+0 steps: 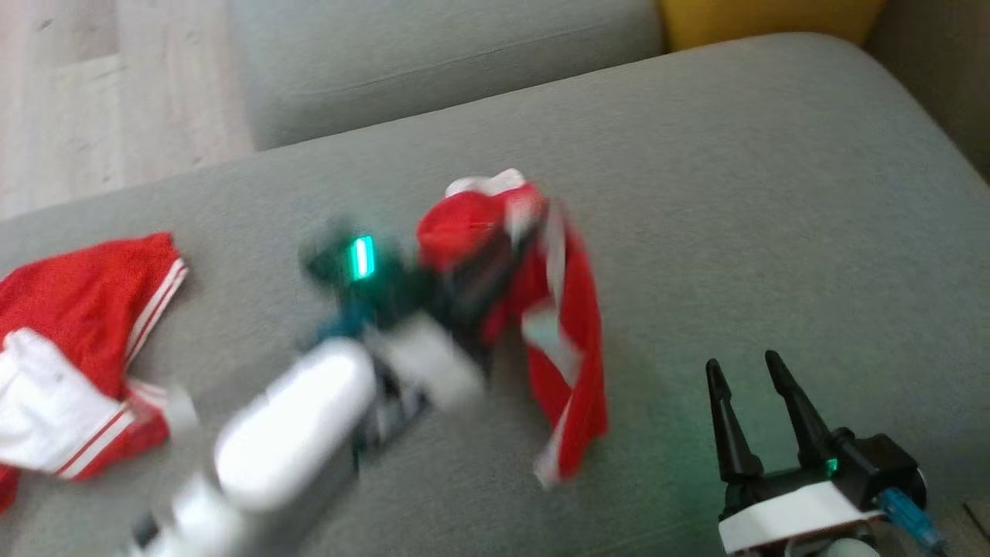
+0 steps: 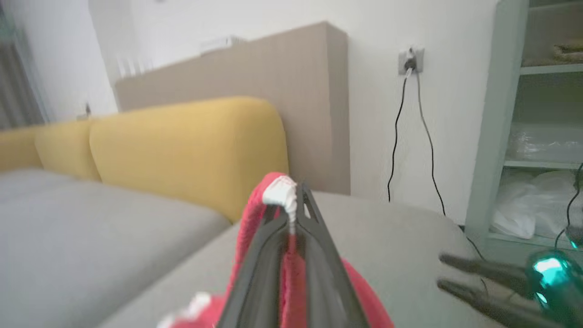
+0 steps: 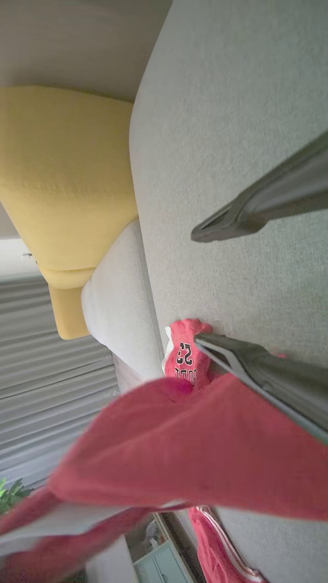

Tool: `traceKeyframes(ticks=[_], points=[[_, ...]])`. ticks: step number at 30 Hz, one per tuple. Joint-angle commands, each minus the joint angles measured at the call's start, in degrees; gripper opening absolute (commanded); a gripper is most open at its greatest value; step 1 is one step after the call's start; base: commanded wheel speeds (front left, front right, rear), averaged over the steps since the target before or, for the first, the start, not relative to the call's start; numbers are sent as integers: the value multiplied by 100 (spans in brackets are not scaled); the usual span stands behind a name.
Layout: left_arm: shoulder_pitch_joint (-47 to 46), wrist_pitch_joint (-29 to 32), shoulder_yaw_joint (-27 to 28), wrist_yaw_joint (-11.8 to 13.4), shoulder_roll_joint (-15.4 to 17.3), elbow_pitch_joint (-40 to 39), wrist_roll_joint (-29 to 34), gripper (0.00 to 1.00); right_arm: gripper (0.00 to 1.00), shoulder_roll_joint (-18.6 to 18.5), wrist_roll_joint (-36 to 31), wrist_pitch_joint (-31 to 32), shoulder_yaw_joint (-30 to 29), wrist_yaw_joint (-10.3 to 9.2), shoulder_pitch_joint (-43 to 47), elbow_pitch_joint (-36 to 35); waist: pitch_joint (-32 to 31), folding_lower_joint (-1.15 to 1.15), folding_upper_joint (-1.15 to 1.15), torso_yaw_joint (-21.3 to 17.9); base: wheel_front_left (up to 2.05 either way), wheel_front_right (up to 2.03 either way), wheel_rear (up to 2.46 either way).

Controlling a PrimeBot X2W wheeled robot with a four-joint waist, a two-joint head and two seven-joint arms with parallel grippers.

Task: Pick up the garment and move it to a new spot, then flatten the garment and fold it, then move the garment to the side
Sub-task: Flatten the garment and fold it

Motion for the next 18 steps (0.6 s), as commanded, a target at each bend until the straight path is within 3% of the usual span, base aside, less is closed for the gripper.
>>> traceKeyframes(ticks=[1, 5, 9, 18], points=[[-715, 122, 349, -41, 59, -258, 3, 0, 100, -29, 24, -22, 105, 22, -284, -221, -41, 0, 0, -201, 0, 0, 0], [-1748, 716, 474, -107, -19, 207, -133, 0, 100, -29, 45, -22, 81, 22, -284, -295, -24, 0, 0, -392, 0, 0, 0], [-1997, 1183, 159, -181, -50, 1223, -497, 0, 100, -29, 67, -22, 138, 22, -307, -309, 89, 0, 0, -477, 0, 0, 0], [-2187, 311, -231, -202, 44, 2190, -801, 0, 100, -29, 119, -22, 743, 22, -419, -71, 389, 0, 0, -300, 0, 0, 0]])
